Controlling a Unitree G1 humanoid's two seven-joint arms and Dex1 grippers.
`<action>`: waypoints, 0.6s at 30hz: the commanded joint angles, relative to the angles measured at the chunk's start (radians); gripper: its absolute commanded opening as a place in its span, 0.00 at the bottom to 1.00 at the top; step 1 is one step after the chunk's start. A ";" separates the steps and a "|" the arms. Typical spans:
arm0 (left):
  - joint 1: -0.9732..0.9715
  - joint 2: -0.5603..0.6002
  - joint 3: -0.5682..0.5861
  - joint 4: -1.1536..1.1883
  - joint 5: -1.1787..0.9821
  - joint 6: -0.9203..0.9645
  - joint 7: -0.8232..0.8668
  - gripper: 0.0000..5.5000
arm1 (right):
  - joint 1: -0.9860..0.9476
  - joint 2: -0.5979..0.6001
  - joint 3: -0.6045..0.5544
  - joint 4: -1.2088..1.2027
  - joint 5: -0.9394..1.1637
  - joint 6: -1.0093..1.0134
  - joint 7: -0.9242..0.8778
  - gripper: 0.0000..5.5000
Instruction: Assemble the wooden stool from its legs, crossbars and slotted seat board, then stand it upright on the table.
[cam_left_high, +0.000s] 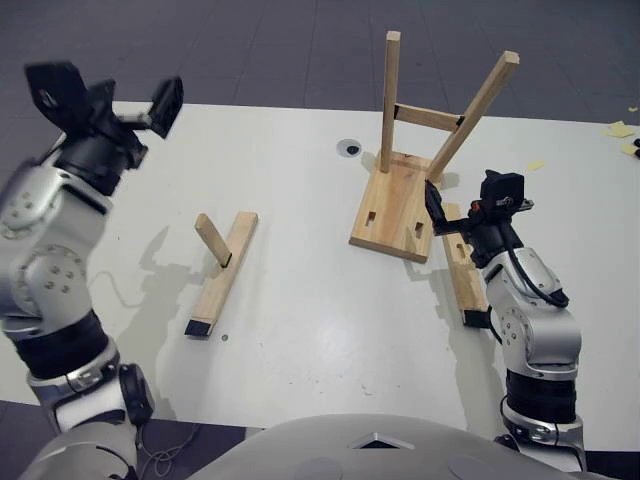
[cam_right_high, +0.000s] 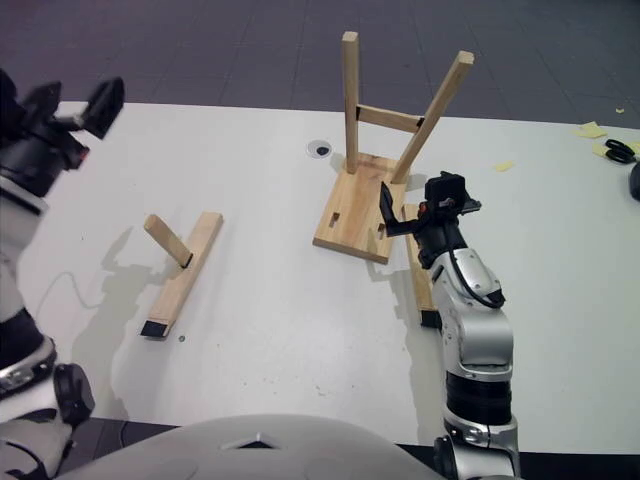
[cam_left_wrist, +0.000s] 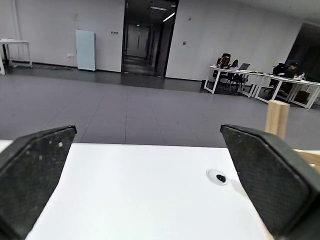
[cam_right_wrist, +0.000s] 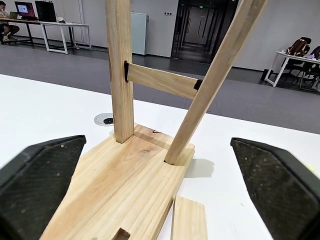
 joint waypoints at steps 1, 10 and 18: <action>0.048 0.120 0.044 -0.019 -0.148 0.242 -0.053 0.98 | 0.051 0.016 -0.003 -0.040 -0.010 0.004 -0.020 0.98; 0.357 0.268 -0.098 -0.088 -0.121 0.359 -0.239 0.98 | 0.116 0.055 0.011 -0.073 -0.021 -0.005 -0.055 0.98; 0.568 0.276 -0.291 -0.180 0.056 0.275 -0.239 0.98 | 0.124 0.075 0.030 -0.078 -0.036 -0.003 -0.061 0.98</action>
